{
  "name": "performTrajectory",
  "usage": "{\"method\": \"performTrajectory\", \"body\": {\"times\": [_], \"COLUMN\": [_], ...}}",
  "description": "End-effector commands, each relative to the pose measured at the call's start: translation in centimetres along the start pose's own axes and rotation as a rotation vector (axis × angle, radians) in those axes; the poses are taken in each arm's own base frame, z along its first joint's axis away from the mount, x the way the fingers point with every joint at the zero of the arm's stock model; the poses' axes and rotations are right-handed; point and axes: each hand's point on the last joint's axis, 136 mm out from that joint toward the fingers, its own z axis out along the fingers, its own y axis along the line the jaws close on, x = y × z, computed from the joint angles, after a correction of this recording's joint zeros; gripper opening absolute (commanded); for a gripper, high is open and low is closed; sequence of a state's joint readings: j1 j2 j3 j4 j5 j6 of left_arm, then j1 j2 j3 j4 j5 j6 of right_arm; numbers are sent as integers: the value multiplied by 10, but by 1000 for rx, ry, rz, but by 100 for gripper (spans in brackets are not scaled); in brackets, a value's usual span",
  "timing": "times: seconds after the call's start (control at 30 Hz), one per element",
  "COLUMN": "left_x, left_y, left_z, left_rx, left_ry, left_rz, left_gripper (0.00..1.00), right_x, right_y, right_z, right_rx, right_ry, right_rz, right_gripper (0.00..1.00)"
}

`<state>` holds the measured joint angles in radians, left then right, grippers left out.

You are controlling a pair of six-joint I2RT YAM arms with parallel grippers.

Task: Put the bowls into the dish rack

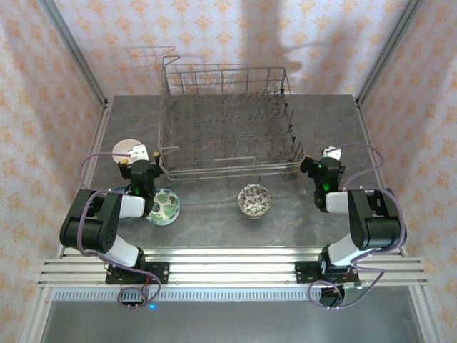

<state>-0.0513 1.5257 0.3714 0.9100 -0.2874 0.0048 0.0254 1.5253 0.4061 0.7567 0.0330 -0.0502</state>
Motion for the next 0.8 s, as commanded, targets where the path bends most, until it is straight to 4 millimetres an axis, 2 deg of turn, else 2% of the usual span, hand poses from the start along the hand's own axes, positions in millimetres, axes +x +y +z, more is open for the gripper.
{"method": "performTrajectory", "body": {"times": [0.0, 0.6, 0.77], "left_x": [0, 0, -4], "left_y": [-2, -3, 7], "left_z": [0, 1, -3], "left_rx": [15, 24, -15], "left_ry": [-7, -4, -21], "left_rz": [-9, -12, -41], "left_gripper": [99, 99, 99], "right_x": [-11, -11, -20], "right_y": [4, 4, -10], "right_z": [1, 2, -5], "right_rx": [-18, -21, 56], "right_ry": [-30, -28, -60], "right_rz": [5, 8, 50], "right_gripper": [99, 99, 99]}}
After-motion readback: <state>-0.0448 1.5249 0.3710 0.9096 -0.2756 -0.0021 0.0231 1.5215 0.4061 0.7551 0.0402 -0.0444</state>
